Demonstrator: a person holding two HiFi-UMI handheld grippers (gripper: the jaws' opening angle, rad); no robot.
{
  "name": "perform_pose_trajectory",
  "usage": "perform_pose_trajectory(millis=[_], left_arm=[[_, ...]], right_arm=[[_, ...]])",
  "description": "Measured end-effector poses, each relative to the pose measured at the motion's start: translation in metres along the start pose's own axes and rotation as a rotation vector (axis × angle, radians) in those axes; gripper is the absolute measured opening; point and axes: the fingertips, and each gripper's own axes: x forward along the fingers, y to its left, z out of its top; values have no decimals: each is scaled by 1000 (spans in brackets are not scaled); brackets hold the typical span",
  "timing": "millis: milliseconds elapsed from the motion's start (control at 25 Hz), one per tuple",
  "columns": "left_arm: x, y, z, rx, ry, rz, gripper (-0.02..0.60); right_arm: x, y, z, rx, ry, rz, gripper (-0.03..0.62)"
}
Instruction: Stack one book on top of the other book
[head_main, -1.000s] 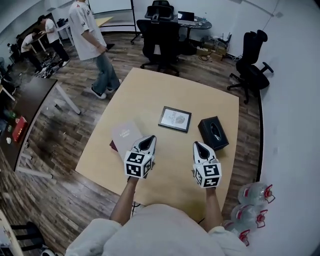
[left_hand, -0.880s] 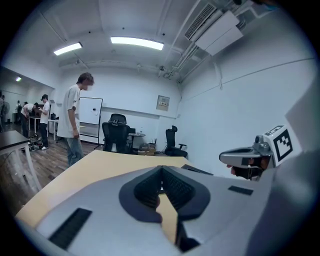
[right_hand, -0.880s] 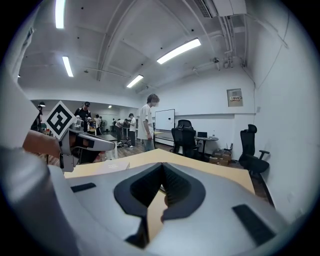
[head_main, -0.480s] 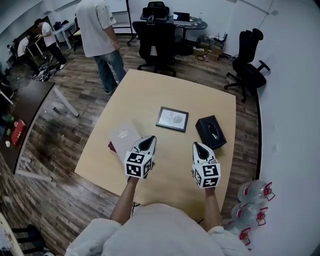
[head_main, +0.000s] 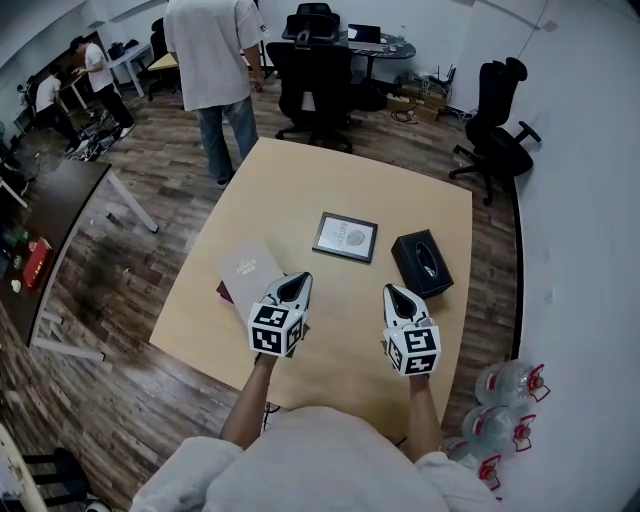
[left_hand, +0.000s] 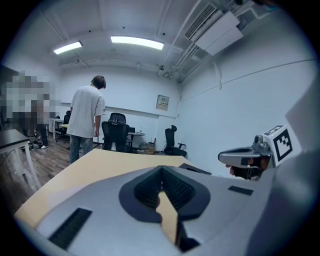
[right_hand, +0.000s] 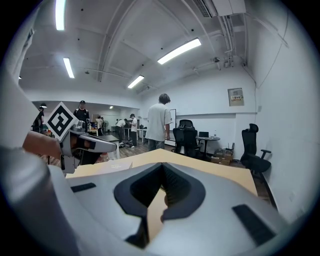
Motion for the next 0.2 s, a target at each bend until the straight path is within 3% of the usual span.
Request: perform_pose_trajectory(millis=[200], left_arm=[[-1, -1, 1, 2, -1, 0, 11]], right_arm=[[0, -1, 0, -3, 2, -1, 3]])
